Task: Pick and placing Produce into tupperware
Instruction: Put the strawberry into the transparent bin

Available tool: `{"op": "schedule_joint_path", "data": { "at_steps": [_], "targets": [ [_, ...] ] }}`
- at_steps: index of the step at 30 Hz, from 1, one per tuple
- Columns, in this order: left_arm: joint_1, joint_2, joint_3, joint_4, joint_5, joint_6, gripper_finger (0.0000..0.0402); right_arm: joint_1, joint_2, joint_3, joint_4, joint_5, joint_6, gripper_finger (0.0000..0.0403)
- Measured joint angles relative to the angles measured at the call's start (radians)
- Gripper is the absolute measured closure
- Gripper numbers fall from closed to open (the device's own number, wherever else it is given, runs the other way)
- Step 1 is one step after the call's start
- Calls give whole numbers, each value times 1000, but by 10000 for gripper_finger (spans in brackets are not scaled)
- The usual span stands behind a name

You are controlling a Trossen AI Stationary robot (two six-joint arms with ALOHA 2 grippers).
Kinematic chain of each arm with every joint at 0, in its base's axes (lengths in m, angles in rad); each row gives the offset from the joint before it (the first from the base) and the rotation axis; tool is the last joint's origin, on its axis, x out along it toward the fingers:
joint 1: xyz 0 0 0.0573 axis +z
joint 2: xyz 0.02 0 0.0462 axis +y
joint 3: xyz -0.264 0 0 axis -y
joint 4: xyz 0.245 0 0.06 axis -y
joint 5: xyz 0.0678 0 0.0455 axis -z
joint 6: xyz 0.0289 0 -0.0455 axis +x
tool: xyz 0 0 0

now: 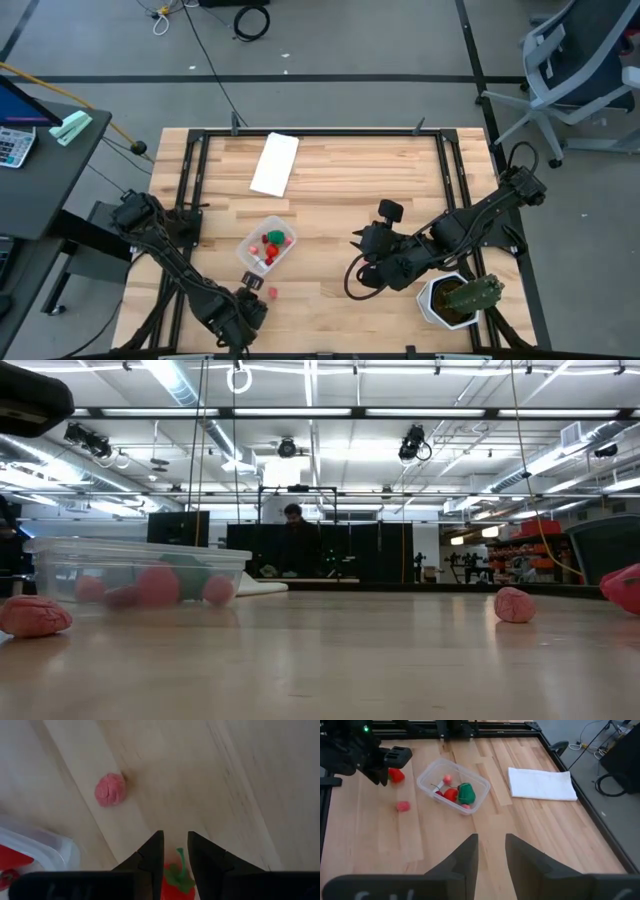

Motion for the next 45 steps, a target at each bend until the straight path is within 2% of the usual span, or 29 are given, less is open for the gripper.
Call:
{"op": "schedule_joint_path", "data": {
  "at_steps": [9, 15, 33, 38, 42, 45],
  "targets": [
    [-1, 0, 0, -31, 3, -84, 307, 0, 0, 0, 0, 0, 7, 297],
    [-2, 3, 0, -31, 3, -230, 301, 0, 0, 0, 0, 0, 25, 297],
    [-24, 79, -2, -46, 3, -227, 304, 0, 0, 0, 0, 0, 26, 297],
    [-24, 79, -2, -48, 3, -233, 330, 0, 0, 0, 0, 0, 26, 297],
    [-23, 79, -2, -59, -2, -233, 382, 0, 0, 0, 0, 0, 26, 297],
    [-22, 79, -2, -91, -58, -234, 393, 0, 0, 0, 0, 0, 26, 297]
  ]
}}
